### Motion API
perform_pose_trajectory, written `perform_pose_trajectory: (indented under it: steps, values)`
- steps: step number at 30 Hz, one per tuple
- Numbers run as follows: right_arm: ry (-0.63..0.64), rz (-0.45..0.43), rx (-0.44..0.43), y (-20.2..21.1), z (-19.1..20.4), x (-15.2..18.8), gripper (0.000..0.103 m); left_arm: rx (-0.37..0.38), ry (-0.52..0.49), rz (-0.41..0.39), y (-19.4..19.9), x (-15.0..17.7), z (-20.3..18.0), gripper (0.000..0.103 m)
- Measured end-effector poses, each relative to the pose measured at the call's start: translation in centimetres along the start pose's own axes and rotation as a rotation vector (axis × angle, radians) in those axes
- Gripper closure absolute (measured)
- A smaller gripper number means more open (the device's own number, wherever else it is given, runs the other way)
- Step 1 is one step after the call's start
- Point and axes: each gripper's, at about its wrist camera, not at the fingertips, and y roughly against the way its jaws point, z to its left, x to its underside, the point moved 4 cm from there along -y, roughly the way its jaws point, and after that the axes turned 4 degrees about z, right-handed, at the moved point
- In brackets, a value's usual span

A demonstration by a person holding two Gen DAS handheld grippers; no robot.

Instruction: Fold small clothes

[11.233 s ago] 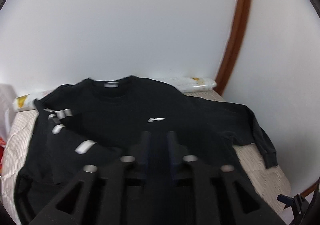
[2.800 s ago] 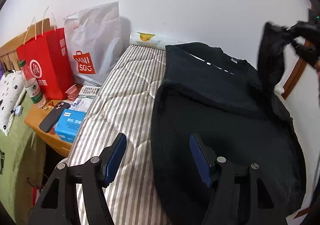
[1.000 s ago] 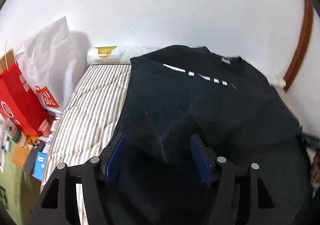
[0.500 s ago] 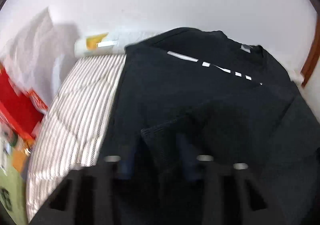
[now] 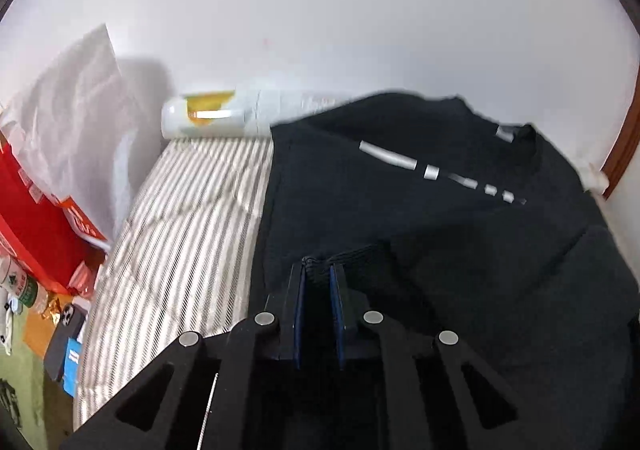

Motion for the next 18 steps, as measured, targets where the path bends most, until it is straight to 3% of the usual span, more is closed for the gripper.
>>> perform_pose_trajectory:
  steps: [7,10,18]
  values:
    - [-0.058,0.163,0.114,-6.9,-1.0,2.0,0.044,-0.032,-0.035,0.004,0.5,0.9,-0.2,0.077]
    - [-0.089,0.138,0.108,-5.5,-1.5,2.1,0.044,-0.02,-0.022,0.012,1.1,1.6,0.2,0.069]
    - [-0.127,0.067,0.113,0.7,-1.6,3.5,0.044,-0.023,0.013,-0.016,5.7,4.9,1.3,0.068]
